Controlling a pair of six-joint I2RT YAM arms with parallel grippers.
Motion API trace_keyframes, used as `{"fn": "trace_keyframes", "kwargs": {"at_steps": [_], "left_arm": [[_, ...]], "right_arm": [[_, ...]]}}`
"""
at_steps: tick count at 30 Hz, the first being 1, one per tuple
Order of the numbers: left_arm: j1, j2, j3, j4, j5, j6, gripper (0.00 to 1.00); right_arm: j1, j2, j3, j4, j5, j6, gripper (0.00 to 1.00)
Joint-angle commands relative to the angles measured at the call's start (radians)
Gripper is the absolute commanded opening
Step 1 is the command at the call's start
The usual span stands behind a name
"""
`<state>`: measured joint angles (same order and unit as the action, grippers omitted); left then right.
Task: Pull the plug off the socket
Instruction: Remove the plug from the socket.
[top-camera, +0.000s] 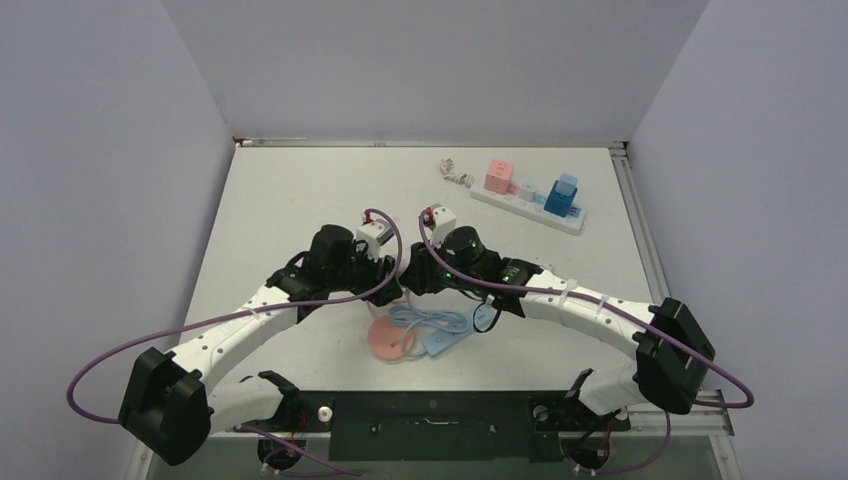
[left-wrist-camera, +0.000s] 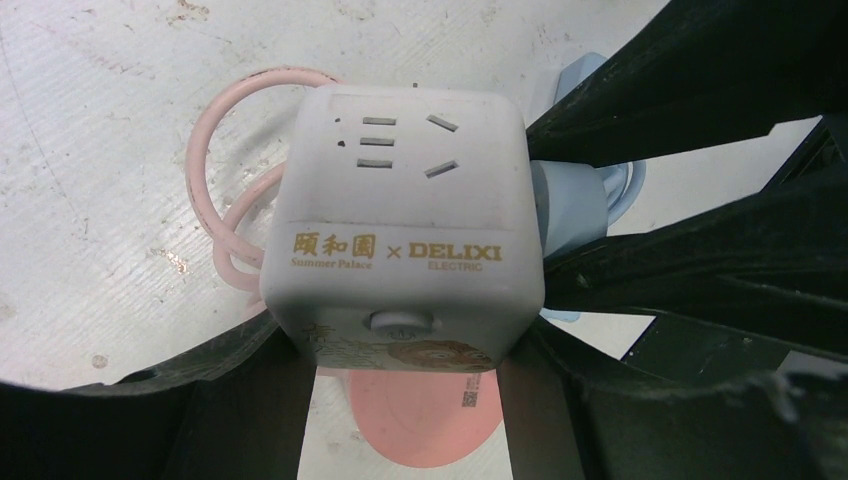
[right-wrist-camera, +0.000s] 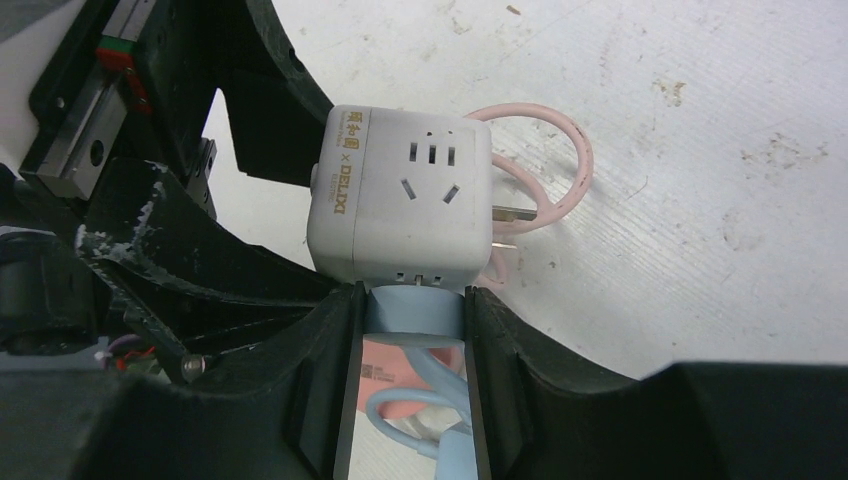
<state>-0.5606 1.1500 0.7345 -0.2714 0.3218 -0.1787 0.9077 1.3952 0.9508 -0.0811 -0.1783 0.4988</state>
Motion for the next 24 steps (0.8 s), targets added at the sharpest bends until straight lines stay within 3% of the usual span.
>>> {"fn": "trace_keyframes", "kwargs": {"at_steps": [1, 4, 13, 17, 24], "left_arm": [[0.038, 0.01, 0.072, 0.04, -0.152, -0.02, 0.0], [0.037, -0.01, 0.062, 0.068, -0.099, -0.008, 0.0], [-0.004, -0.07, 0.017, 0.194, 0.162, 0.032, 0.0], [-0.005, -0.034, 0.039, 0.147, 0.091, 0.022, 0.0], [0.041, 0.048, 0.08, 0.05, -0.078, -0.034, 0.0]], "right_arm": [[0.07, -0.062, 0.011, -0.065, 0.066, 0.058, 0.05], [0.045, -0.067, 0.001, -0.056, 0.035, 0.042, 0.05], [-0.24, -0.061, -0.12, 0.011, -0.256, -0.063, 0.05], [-0.222, -0.073, -0.113, 0.009, -0.245, -0.057, 0.05], [-0.053, -0.116, -0.084, -0.024, -0.044, 0.013, 0.05]]}}
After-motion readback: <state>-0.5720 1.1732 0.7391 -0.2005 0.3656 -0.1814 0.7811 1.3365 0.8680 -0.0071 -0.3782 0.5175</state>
